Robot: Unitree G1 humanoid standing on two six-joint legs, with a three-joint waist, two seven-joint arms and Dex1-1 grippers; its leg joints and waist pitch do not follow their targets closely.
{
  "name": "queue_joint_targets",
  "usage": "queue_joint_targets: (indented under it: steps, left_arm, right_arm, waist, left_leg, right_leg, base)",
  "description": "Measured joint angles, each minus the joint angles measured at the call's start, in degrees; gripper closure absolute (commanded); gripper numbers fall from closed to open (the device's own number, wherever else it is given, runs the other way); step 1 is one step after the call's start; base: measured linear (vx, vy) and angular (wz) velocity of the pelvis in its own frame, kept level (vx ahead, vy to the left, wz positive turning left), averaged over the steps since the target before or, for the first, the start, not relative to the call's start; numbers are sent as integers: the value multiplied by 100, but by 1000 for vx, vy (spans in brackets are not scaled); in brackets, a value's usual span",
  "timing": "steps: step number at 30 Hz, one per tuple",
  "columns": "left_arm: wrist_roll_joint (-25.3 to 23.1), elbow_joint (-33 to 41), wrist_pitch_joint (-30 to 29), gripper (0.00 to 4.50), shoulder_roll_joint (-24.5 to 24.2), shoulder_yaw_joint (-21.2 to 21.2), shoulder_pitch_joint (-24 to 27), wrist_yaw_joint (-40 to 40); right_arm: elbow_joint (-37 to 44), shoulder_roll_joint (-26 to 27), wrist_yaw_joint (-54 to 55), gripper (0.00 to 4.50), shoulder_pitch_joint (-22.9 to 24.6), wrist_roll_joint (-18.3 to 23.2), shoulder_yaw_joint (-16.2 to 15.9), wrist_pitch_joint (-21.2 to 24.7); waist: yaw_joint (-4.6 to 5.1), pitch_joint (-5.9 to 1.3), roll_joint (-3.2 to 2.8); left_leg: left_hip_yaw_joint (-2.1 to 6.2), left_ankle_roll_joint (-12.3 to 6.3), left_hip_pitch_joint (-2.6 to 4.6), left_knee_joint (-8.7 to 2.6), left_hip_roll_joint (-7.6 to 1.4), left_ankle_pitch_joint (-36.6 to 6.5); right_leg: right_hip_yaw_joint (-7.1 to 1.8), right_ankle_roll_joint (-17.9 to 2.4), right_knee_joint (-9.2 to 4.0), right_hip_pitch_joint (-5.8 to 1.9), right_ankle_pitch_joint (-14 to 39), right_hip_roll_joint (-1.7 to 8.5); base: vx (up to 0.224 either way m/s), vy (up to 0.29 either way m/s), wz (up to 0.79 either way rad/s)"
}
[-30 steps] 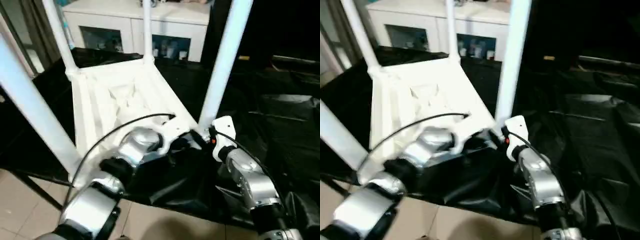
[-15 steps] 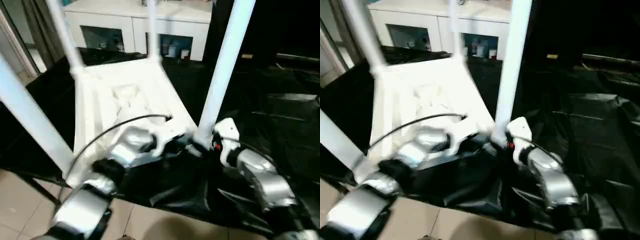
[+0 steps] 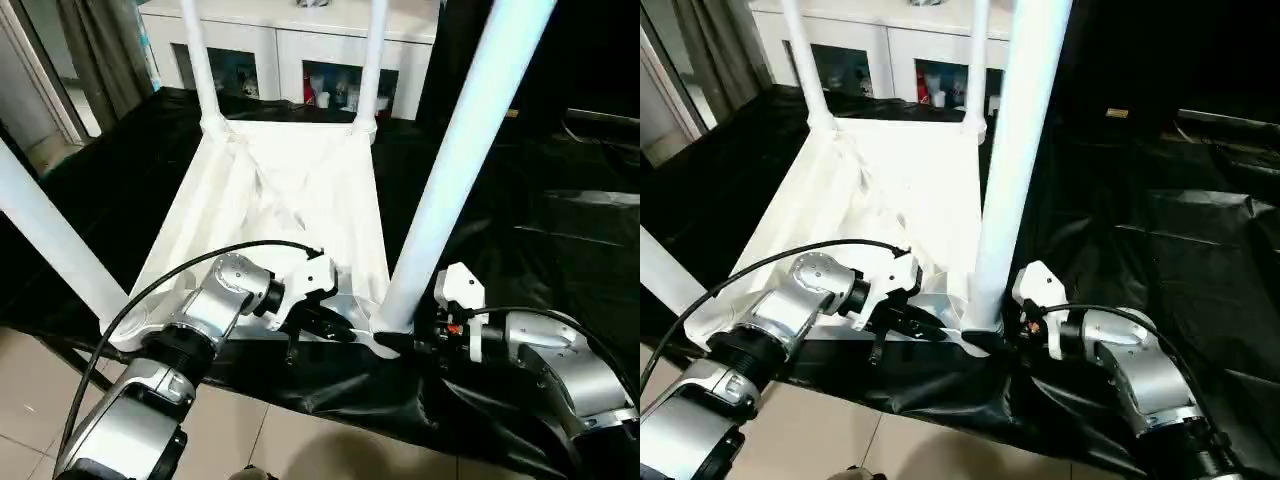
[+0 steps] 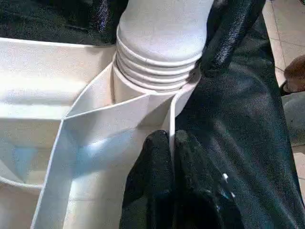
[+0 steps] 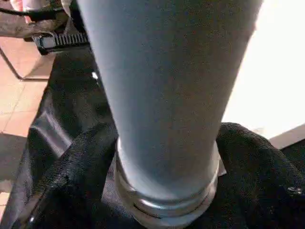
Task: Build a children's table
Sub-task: Rotate leg to tighten
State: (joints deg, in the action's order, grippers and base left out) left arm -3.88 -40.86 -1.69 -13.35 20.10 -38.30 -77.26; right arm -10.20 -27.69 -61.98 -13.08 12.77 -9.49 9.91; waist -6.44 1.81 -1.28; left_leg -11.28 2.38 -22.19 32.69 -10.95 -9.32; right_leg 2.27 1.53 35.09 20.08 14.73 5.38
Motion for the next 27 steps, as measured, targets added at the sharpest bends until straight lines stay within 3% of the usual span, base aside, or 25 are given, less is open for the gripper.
queue_joint_targets:
  steps: [3, 10, 16, 19, 24, 27]
  left_arm:
    - [1, 28, -50, 450, -3, -4, 5, 0]
    - [1, 73, -82, 450, -3, -3, 21, 0]
    - [1, 130, -95, 450, -11, -6, 55, 14]
    - [-74, -12, -44, 450, 82, -74, 5, 453]
    - [-363, -592, -82, 450, 600, -206, -326, 1851]
    - [-498, -911, -133, 450, 901, -224, -520, 2512]
  right_arm:
    - [0, 4, -39, 104, -8, 21, 0, 54]
    - [-11, 0, -43, 169, -23, 22, 2, 90]
    - [-3, 10, -14, 182, -18, 19, 1, 96]
    - [-129, 295, 595, 183, -3, -86, 129, 67]
    - [-549, 1150, 2469, 184, -207, -378, 559, 199]
    - [-557, 1535, 3271, 184, -265, -541, 678, 362]
  waist:
    - [-1, 1, 2]
    - [-6, 3, 5]
    - [-4, 2, 4]
    - [22, 2, 4]
    - [206, 2, 3]
    - [210, 0, 0]
  left_leg:
    - [0, -1, 0, 0, -1, 0]
    - [-3, -12, -1, 0, -1, 7]
    - [-3, -12, -1, 1, -1, 6]
    - [-3, -12, 10, 7, -2, 7]
    - [-3, 12, 30, 11, 0, -4]
    - [-2, 13, 29, 8, 0, -4]
  right_leg:
    - [0, 0, 1, 0, 0, 0]
    - [0, 0, 2, 2, 0, 0]
    - [0, 0, 2, 1, 0, 0]
    - [-5, -2, 15, -2, -1, -1]
    - [-9, -19, 13, -5, -35, 3]
    - [-8, -18, 13, -6, -39, 2]
  base:
    - [0, 0, 0]
    - [0, 0, 0]
    - [0, 0, 0]
    - [0, 0, 0]
    - [0, 0, 0]
    - [0, 0, 0]
